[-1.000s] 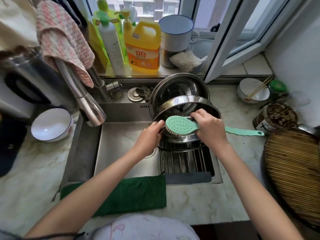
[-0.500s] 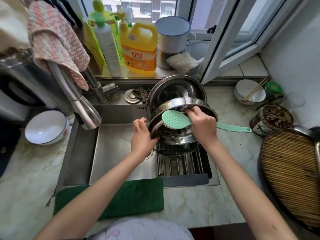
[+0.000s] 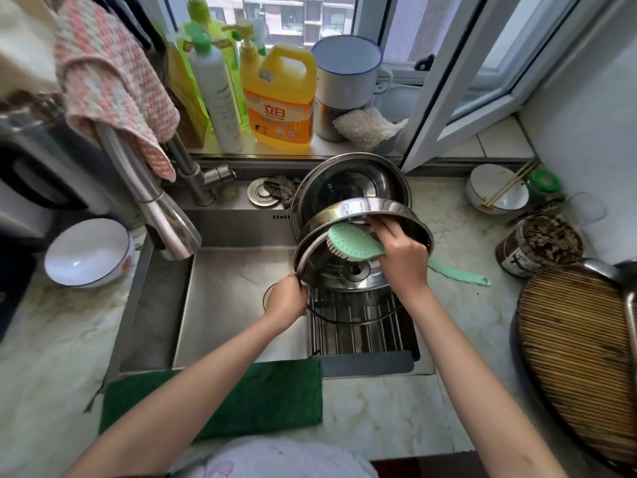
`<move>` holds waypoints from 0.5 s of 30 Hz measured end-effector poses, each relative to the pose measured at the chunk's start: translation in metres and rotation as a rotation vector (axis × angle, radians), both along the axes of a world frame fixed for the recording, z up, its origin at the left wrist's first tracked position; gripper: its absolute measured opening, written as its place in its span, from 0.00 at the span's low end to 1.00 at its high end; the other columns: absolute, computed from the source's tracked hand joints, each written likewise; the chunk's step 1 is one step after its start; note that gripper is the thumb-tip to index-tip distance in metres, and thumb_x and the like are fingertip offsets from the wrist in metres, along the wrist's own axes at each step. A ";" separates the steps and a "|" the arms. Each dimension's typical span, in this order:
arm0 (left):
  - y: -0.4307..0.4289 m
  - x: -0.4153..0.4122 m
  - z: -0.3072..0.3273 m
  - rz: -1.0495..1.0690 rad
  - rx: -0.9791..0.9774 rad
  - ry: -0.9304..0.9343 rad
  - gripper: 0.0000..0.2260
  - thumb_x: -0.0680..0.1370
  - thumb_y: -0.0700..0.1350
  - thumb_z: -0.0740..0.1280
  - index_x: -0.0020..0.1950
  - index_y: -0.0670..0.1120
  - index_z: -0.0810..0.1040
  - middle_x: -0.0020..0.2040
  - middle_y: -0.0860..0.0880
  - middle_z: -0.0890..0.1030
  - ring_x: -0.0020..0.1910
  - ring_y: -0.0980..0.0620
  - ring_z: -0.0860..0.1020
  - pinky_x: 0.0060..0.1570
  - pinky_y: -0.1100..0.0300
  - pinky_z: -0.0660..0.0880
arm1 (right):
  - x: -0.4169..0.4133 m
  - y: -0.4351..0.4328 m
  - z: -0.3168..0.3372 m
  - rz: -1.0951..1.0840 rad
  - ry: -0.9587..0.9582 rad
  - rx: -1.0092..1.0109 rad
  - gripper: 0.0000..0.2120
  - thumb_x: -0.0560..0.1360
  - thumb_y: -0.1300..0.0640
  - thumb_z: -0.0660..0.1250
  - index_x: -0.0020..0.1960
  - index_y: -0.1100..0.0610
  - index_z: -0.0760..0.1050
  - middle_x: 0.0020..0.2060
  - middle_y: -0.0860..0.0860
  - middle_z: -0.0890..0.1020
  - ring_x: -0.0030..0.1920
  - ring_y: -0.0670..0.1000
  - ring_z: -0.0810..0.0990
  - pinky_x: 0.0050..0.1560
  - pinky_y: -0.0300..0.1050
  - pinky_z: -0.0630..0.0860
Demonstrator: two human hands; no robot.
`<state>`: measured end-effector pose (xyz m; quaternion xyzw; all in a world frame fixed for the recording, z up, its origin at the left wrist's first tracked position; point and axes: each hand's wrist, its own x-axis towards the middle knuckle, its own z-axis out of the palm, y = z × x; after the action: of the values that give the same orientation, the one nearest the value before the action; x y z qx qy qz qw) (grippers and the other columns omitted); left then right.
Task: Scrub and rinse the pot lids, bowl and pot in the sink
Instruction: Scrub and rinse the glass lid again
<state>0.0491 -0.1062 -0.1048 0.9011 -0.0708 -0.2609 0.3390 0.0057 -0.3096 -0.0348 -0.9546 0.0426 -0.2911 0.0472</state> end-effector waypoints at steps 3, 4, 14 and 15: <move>0.004 -0.005 -0.008 -0.004 -0.003 0.049 0.04 0.79 0.41 0.57 0.48 0.42 0.70 0.34 0.43 0.82 0.29 0.47 0.82 0.37 0.50 0.81 | -0.021 0.006 -0.012 -0.027 0.053 0.099 0.18 0.69 0.69 0.67 0.57 0.58 0.80 0.53 0.50 0.83 0.31 0.52 0.80 0.26 0.38 0.72; 0.005 -0.006 -0.012 -0.007 -0.001 0.073 0.06 0.79 0.41 0.57 0.48 0.40 0.71 0.33 0.43 0.82 0.29 0.47 0.82 0.37 0.49 0.81 | -0.029 0.008 -0.016 -0.045 0.079 0.144 0.18 0.69 0.69 0.69 0.58 0.58 0.80 0.54 0.50 0.82 0.33 0.52 0.81 0.27 0.40 0.74; 0.014 -0.020 -0.022 -0.004 -0.007 0.201 0.07 0.81 0.43 0.57 0.50 0.41 0.71 0.32 0.43 0.82 0.30 0.48 0.82 0.38 0.51 0.81 | -0.080 0.008 -0.022 -0.397 0.618 0.641 0.20 0.72 0.54 0.68 0.64 0.48 0.74 0.53 0.49 0.83 0.50 0.56 0.81 0.44 0.48 0.77; 0.015 -0.021 -0.020 -0.006 -0.014 0.212 0.07 0.81 0.44 0.58 0.50 0.41 0.71 0.33 0.43 0.82 0.30 0.48 0.82 0.37 0.52 0.82 | -0.082 0.007 -0.021 -0.366 0.687 0.683 0.22 0.72 0.52 0.68 0.66 0.48 0.71 0.54 0.49 0.82 0.52 0.56 0.80 0.46 0.48 0.77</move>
<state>0.0284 -0.0913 -0.1249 0.8659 -0.0391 -0.3550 0.3503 -0.0762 -0.3023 -0.0555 -0.9022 0.3147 0.0661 0.2876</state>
